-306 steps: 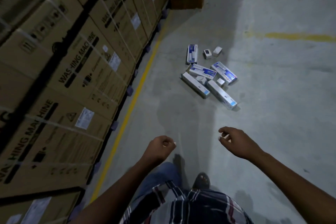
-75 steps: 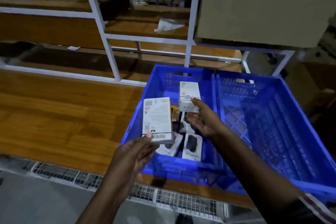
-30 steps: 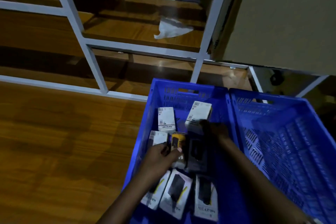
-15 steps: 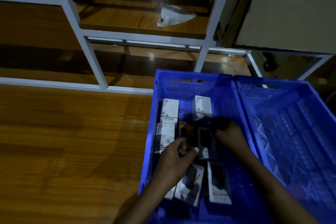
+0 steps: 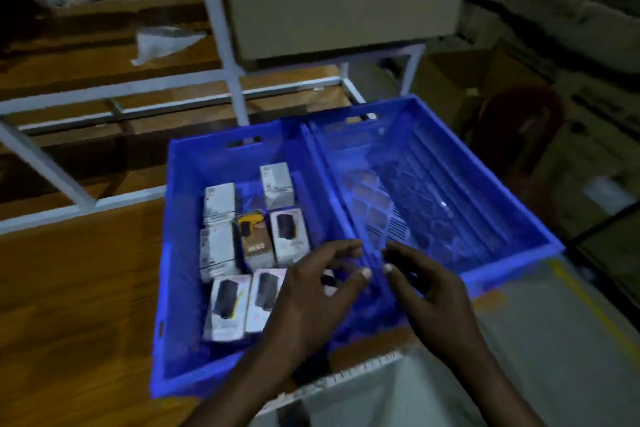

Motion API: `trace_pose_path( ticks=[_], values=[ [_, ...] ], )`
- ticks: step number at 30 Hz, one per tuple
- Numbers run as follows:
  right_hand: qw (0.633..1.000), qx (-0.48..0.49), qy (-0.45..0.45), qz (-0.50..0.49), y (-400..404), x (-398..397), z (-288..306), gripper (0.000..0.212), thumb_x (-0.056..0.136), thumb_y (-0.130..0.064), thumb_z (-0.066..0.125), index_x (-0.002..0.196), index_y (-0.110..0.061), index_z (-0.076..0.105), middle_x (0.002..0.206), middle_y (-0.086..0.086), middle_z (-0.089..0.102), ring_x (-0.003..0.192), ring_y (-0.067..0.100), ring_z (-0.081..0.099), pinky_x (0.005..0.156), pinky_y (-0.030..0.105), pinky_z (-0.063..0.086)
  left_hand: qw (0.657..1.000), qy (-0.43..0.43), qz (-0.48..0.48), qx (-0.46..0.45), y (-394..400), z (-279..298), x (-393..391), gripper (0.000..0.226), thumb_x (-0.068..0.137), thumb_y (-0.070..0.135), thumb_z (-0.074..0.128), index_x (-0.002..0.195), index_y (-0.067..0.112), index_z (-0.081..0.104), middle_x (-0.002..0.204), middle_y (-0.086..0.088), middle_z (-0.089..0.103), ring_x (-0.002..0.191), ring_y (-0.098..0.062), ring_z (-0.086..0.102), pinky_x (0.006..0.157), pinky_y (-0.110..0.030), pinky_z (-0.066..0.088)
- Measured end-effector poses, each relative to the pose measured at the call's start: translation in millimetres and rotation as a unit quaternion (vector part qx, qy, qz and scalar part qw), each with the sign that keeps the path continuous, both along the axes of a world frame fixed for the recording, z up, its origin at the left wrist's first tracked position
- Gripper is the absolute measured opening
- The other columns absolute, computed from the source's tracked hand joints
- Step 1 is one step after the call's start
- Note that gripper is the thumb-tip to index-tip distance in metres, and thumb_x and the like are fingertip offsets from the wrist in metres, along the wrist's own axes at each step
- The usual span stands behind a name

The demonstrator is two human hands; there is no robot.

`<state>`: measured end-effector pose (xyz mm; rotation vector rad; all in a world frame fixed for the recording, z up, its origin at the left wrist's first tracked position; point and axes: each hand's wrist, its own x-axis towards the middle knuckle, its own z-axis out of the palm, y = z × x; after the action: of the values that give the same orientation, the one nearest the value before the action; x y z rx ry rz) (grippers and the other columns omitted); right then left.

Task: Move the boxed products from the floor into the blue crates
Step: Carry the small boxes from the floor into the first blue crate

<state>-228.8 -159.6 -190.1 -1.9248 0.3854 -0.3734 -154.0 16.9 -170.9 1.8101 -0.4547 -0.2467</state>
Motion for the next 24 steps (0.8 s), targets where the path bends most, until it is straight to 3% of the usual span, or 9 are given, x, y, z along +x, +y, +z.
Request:
trace_pose_path(
  ticks=[5,7,9,13,16,18,21,24],
  values=[
    [0.993,-0.009,0.02,-0.115,-60,-121,-21,0.022,0.093,-0.013,0.073,0.115,-0.017,0.074,0.11,-0.005,0.077,0.099,-0.001,0.072,0.086,0.015,0.056,0.989,-0.026,-0.136,0.047,-63,-2,-84,0.025,0.09,0.024,0.077,0.114,0.022,0.074,0.103,0.01,0.075,0.088,-0.004,0.072,0.076,-0.025,0.059],
    [0.986,-0.011,0.047,-0.161,-79,-179,-35,0.021,0.093,-0.01,0.072,0.111,-0.02,0.073,0.109,-0.005,0.076,0.097,0.002,0.072,0.088,0.023,0.059,0.974,-0.076,-0.192,0.094,-85,-15,-122,0.027,0.09,0.032,0.075,0.115,0.023,0.073,0.103,0.012,0.075,0.09,-0.001,0.071,0.078,-0.022,0.057],
    [0.977,-0.023,0.077,-0.198,-93,-238,-49,0.022,0.093,-0.011,0.071,0.114,-0.02,0.073,0.111,-0.004,0.075,0.098,0.007,0.072,0.089,0.029,0.059,0.951,-0.132,-0.241,0.141,-105,-31,-159,0.034,0.09,0.044,0.068,0.118,0.026,0.071,0.109,0.015,0.073,0.096,0.001,0.068,0.08,-0.022,0.056],
    [0.961,-0.081,0.141,-0.225,-118,-359,-67,0.028,0.097,-0.029,0.065,0.122,-0.017,0.071,0.116,-0.004,0.071,0.103,0.012,0.068,0.09,0.03,0.057,0.914,-0.151,-0.326,0.188,-154,-56,-237,0.038,0.09,0.051,0.065,0.121,0.03,0.069,0.115,0.017,0.07,0.1,0.001,0.066,0.083,-0.029,0.057],
    [0.943,-0.121,0.212,-0.225,-136,-447,-78,0.046,0.095,-0.049,0.052,0.13,-0.022,0.065,0.124,-0.004,0.067,0.111,0.014,0.065,0.094,0.035,0.055,0.875,-0.169,-0.393,0.224,-193,-72,-292,0.045,0.09,0.051,0.067,0.13,0.029,0.066,0.125,0.012,0.068,0.111,-0.003,0.064,0.093,-0.029,0.055],
    [0.924,-0.154,0.261,-0.235,-146,-505,-88,0.046,0.097,-0.047,0.053,0.137,-0.024,0.061,0.134,-0.005,0.063,0.12,0.015,0.063,0.098,0.031,0.052,0.838,-0.188,-0.445,0.254,-218,-83,-329,0.051,0.092,0.05,0.068,0.137,0.026,0.062,0.133,0.009,0.064,0.119,-0.005,0.06,0.096,-0.02,0.047],
    [0.888,-0.14,0.272,-0.343,-148,-588,-99,0.041,0.1,-0.042,0.058,0.136,-0.022,0.062,0.131,-0.006,0.065,0.116,0.014,0.064,0.091,0.027,0.05,0.78,-0.21,-0.524,0.271,-258,-97,-384,0.056,0.093,0.048,0.067,0.142,0.024,0.057,0.14,0.006,0.06,0.127,-0.007,0.055,0.097,-0.013,0.035],
    [0.843,-0.081,0.28,-0.452,-138,-655,-116,0.042,0.098,-0.04,0.061,0.134,-0.019,0.064,0.129,-0.003,0.067,0.112,0.014,0.066,0.089,0.026,0.05,0.73,-0.224,-0.586,0.272,-303,-107,-437,0.058,0.093,0.048,0.068,0.142,0.02,0.057,0.141,0.003,0.061,0.129,-0.013,0.057,0.101,-0.018,0.039]
  ],
)
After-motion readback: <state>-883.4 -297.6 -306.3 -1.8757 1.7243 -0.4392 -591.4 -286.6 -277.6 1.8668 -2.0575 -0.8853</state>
